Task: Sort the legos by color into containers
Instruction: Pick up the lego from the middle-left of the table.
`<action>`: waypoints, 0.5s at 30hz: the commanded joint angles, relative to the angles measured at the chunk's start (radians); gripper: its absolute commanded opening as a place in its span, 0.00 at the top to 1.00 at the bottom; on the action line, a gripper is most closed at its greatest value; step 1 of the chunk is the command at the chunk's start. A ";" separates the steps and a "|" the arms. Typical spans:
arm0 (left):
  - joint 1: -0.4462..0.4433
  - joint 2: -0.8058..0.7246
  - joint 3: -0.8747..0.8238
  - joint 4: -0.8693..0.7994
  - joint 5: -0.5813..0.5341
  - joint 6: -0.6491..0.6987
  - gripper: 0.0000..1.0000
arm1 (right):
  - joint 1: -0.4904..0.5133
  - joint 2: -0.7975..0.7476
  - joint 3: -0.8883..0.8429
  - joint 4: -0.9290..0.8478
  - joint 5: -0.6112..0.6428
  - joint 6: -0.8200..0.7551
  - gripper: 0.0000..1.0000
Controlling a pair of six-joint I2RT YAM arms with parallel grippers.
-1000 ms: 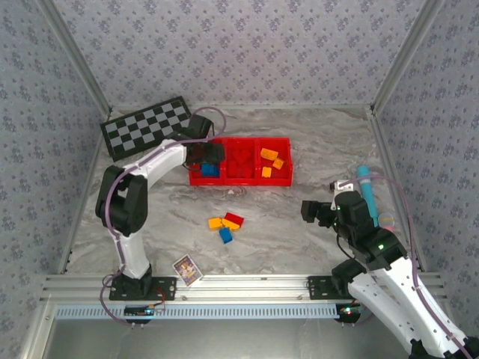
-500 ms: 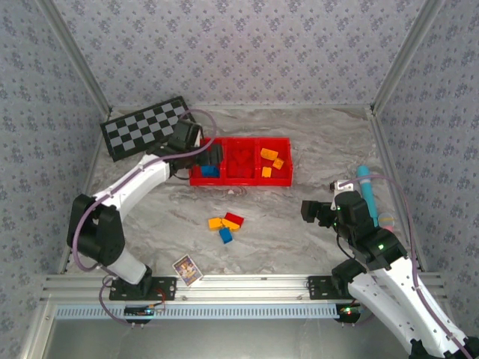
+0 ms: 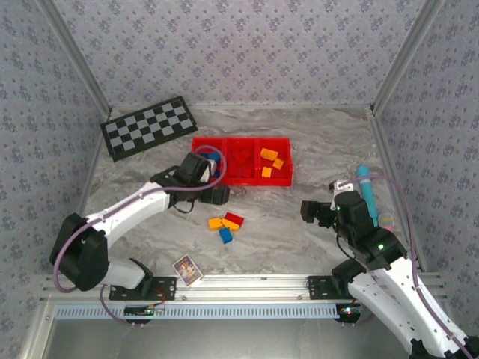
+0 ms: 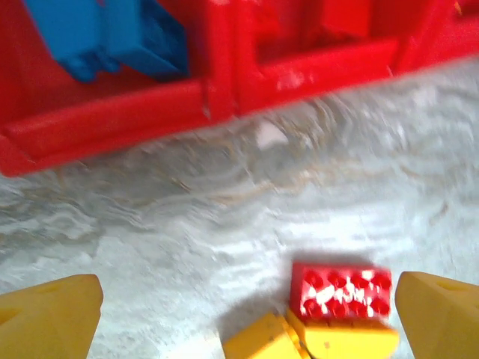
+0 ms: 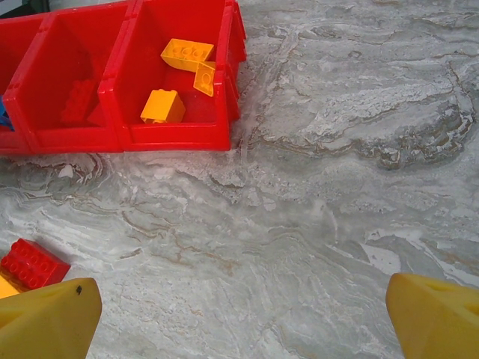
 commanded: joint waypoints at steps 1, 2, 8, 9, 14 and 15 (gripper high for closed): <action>-0.079 -0.041 0.015 -0.032 0.025 0.146 0.00 | 0.006 0.001 -0.008 -0.007 0.018 0.015 0.00; -0.107 -0.044 0.015 -0.032 0.017 0.194 0.00 | 0.006 0.001 -0.009 -0.008 0.018 0.016 0.00; -0.175 -0.067 0.050 -0.057 -0.045 0.443 0.00 | 0.006 -0.001 -0.005 -0.003 0.008 0.015 0.00; -0.177 -0.097 0.025 -0.032 -0.039 0.512 0.00 | 0.005 -0.002 -0.005 -0.003 0.006 0.013 0.00; -0.178 -0.309 -0.168 0.126 0.014 0.864 0.00 | 0.006 -0.023 -0.010 0.005 -0.004 0.012 0.00; -0.170 -0.331 -0.173 0.104 0.029 0.915 0.00 | 0.005 -0.027 -0.009 0.006 -0.006 0.012 0.00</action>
